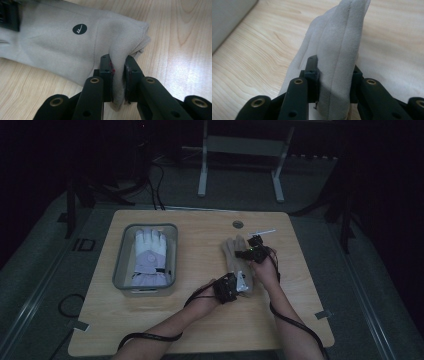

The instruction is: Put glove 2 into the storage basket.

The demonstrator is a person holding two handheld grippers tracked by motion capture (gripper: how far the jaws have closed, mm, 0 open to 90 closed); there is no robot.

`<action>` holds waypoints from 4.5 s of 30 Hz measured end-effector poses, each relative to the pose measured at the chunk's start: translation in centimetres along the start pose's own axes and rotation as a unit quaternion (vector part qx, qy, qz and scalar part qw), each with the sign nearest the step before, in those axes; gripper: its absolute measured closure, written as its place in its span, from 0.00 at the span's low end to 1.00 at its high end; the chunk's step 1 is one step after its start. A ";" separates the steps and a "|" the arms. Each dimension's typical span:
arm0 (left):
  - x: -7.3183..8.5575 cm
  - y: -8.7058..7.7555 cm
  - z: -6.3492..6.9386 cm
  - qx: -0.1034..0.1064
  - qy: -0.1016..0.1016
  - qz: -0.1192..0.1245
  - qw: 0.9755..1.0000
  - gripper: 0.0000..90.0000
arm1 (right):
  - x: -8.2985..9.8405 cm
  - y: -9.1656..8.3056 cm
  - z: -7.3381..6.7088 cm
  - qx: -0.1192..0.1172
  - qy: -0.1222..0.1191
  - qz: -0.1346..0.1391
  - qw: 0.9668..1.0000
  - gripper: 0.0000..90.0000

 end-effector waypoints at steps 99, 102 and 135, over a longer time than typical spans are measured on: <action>20.9 -17.0 -10.2 -0.078 -0.153 -0.076 0.982 0.90 | -12.8 11.0 -25.4 -0.103 -0.156 -0.017 0.982 0.78; 21.1 -16.4 -10.4 -0.072 -0.158 -0.077 0.982 0.90 | -12.6 11.5 -25.3 -0.100 -0.162 -0.021 0.981 0.77; 16.8 -18.6 -9.7 -0.042 -0.222 0.045 0.973 0.19 | -10.0 3.6 -22.3 -0.105 -0.228 0.014 0.968 0.18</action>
Point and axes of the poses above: each handheld gripper's, and its own axes: y roughly forward along the jaws, x roughly out of its underside, z roughly to its right, the point moved 7 cm from there along y, roughly forward along the jaws, and after that the axes turned 7 degrees about -z, right-handed, at the moved point
